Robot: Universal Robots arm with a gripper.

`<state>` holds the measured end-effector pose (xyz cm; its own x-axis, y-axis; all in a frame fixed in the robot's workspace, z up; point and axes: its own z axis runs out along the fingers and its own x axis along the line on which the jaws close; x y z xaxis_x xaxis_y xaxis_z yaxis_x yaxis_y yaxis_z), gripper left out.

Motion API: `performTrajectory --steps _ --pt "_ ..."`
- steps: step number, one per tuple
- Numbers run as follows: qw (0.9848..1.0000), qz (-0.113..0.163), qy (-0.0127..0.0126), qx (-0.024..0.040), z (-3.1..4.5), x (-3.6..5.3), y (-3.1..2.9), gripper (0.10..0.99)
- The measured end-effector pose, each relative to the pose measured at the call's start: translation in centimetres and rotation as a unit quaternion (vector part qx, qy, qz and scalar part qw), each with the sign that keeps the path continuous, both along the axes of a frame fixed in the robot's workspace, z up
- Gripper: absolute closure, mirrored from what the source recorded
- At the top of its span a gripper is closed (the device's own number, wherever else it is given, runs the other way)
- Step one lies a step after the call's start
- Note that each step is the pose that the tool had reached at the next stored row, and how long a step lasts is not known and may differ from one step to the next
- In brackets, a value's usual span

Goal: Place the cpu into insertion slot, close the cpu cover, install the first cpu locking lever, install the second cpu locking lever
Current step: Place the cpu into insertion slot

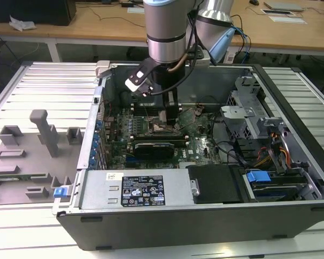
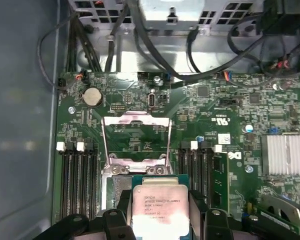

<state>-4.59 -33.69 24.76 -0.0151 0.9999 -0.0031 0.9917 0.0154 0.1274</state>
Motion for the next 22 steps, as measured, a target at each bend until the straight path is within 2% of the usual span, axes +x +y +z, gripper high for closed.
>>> performTrajectory --steps 3,8,12,22 --pt "1.0000 0.001 0.0000 -0.0014 -0.56 -0.01 0.10 0.545" --pt "1.0000 0.001 0.0000 -0.0044 -1.20 -0.09 0.60 0.545" --pt "1.0000 0.001 0.0001 -0.0077 -1.93 -0.54 0.87 0.545" --pt "1.0000 0.000 0.0000 -0.0089 -3.46 -1.02 1.70 0.545"
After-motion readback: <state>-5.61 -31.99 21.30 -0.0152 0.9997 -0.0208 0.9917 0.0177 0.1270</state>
